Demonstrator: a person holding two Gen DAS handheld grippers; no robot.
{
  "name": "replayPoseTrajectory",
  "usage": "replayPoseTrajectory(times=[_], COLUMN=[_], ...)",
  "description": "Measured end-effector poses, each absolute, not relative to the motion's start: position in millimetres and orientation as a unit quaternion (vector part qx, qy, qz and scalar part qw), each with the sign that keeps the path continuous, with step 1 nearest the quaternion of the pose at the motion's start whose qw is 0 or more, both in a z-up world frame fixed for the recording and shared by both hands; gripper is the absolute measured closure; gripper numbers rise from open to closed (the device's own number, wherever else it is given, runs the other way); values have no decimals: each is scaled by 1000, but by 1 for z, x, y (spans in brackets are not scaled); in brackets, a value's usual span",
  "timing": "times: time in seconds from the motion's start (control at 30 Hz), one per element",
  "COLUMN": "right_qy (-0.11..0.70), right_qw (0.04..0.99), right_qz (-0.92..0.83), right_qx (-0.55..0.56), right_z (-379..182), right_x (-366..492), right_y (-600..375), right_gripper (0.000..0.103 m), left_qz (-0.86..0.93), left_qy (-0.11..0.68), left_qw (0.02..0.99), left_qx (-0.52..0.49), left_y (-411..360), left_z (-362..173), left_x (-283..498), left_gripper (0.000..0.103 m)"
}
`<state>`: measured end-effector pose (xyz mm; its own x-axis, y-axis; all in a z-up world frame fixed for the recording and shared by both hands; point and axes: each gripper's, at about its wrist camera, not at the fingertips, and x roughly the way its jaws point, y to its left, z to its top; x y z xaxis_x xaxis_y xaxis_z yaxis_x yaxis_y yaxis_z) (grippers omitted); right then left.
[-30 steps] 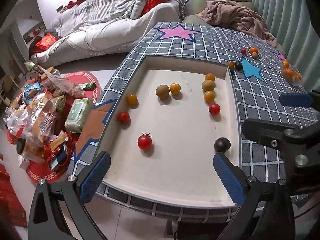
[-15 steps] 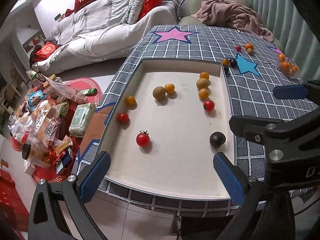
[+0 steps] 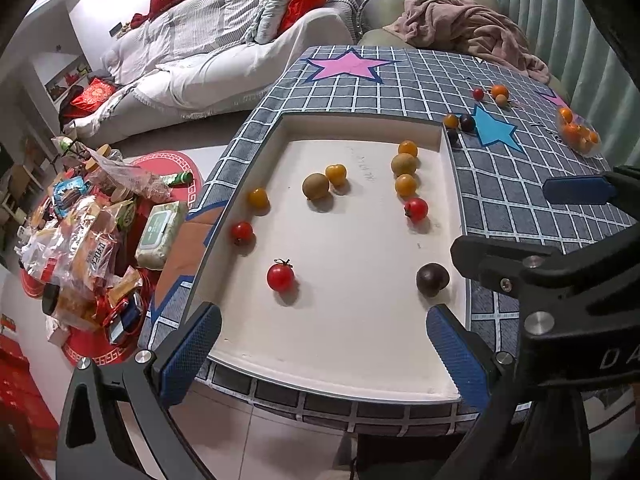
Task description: Organize fruits
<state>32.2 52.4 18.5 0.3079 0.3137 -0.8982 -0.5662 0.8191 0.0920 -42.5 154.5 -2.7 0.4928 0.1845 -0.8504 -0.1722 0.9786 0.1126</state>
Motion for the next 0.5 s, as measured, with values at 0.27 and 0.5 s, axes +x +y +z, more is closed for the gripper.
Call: replayPoseTrajectory(times=[0.27,0.5], right_qy=[520,517], right_qw=[799,800], right_qz=[276,277], right_qx=[-120,-123], right_z=[18,19], right_x=[32,32], right_y=[52,53], right_gripper=[0,0], left_qz=[101,107], left_qy=[495,487], left_qw=[863,867], left_qx=[2,6], left_y=[154,154], left_z=[-4,-3], left_x=[-42,-44], left_gripper=[0,0])
